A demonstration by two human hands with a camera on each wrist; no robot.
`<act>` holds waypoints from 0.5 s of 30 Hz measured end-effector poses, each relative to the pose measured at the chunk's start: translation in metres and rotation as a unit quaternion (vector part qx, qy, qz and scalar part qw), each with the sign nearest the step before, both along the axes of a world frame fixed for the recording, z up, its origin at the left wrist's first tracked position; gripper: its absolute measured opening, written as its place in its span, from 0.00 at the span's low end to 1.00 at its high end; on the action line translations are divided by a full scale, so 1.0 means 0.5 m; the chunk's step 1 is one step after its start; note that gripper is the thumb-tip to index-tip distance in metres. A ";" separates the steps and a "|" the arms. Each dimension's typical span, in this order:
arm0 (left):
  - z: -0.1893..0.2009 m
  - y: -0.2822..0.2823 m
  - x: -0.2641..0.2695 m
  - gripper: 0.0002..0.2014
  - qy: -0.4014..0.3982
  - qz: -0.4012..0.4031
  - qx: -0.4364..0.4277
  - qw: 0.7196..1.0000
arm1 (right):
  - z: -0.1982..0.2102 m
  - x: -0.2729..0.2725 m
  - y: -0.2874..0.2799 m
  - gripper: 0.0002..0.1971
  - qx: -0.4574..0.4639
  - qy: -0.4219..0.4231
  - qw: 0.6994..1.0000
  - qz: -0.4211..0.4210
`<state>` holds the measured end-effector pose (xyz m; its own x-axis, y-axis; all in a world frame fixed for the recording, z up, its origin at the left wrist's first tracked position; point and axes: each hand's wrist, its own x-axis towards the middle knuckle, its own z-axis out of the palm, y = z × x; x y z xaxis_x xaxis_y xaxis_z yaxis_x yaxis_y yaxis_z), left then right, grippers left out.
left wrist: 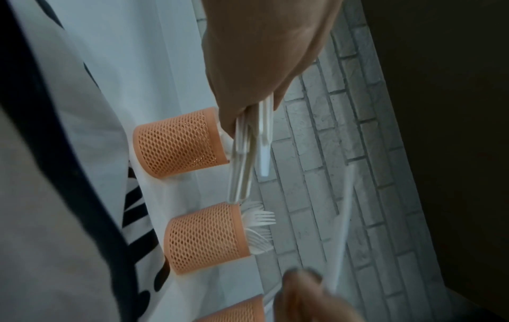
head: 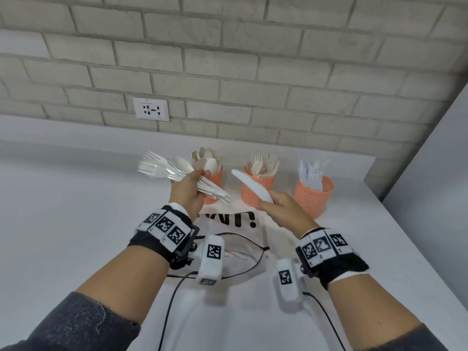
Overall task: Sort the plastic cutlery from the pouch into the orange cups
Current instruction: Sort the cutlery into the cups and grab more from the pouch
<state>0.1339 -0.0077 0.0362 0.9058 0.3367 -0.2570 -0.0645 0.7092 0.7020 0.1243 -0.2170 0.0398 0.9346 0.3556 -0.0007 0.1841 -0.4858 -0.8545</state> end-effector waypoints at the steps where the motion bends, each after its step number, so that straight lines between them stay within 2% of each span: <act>1: -0.002 -0.006 0.000 0.14 -0.001 -0.006 -0.005 1.000 | 0.005 -0.004 0.014 0.09 0.024 -0.047 0.999 -0.001; 3: -0.005 -0.020 -0.002 0.17 0.003 -0.024 0.002 1.000 | 0.010 -0.012 0.046 0.03 0.060 -0.090 0.994 0.022; 6: -0.010 -0.042 -0.006 0.23 -0.016 -0.054 0.040 0.998 | 0.004 -0.014 0.084 0.09 0.025 -0.120 0.992 0.039; 8: -0.006 -0.044 -0.010 0.23 -0.013 -0.054 0.039 0.998 | 0.002 -0.010 0.089 0.08 0.011 -0.128 0.992 0.015; 12: -0.008 -0.020 -0.006 0.21 -0.007 -0.055 0.016 0.998 | 0.004 -0.007 0.046 0.03 0.009 -0.060 0.998 0.000; 15: -0.014 -0.024 -0.010 0.21 -0.015 -0.053 0.026 0.998 | 0.005 -0.006 0.022 0.05 -0.042 -0.020 0.999 0.013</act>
<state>0.1289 -0.0199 0.0293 0.9443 0.2504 -0.2134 -0.0126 0.6757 0.7370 0.1211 -0.2058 0.0422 0.9246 0.3809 0.0046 0.2307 -0.5503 -0.8025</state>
